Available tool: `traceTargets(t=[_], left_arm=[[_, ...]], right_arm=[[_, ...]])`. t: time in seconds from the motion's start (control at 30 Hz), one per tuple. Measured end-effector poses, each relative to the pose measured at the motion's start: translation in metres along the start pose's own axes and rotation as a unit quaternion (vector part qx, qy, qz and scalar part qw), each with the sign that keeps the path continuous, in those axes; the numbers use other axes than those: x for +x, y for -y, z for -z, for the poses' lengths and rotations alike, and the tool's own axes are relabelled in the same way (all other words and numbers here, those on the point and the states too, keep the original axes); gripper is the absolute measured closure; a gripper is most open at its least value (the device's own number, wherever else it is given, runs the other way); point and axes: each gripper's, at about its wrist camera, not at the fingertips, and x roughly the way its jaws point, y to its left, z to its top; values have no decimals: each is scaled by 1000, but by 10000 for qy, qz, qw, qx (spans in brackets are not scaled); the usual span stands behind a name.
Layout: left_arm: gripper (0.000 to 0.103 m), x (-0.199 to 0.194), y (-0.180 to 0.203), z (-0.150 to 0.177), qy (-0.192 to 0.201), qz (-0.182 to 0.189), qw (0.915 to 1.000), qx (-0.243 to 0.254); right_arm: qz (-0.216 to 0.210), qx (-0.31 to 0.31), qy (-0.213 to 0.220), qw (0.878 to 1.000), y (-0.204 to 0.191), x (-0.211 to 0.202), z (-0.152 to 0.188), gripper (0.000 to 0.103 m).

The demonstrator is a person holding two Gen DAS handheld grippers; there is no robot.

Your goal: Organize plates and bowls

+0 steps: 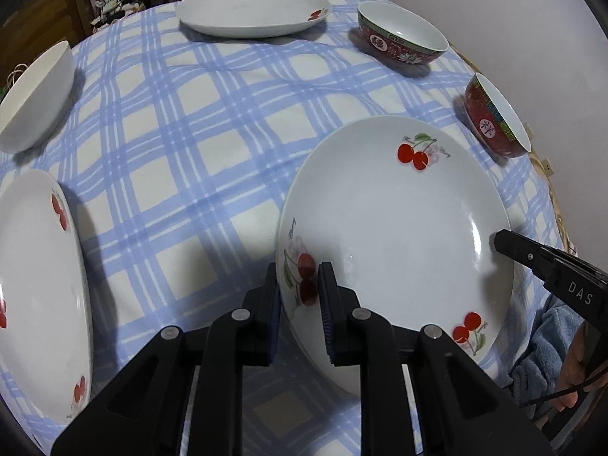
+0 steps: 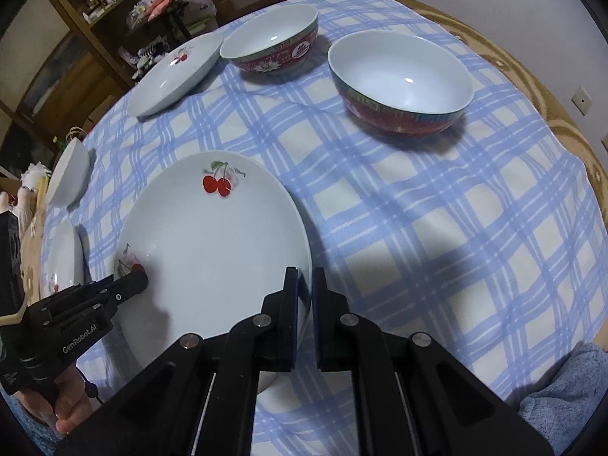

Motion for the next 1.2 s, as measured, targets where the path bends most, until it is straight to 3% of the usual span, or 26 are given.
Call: traceTargets(t=[0.4, 1.2], left_arm=[[84, 1, -1, 0, -92, 79, 9999, 54], [82, 0, 9, 0, -159, -130, 9995, 259]], right_arm=[[35, -21, -124, 9999, -1, -2, 2, 95], [103, 32, -258, 9996, -1, 5, -1, 94]])
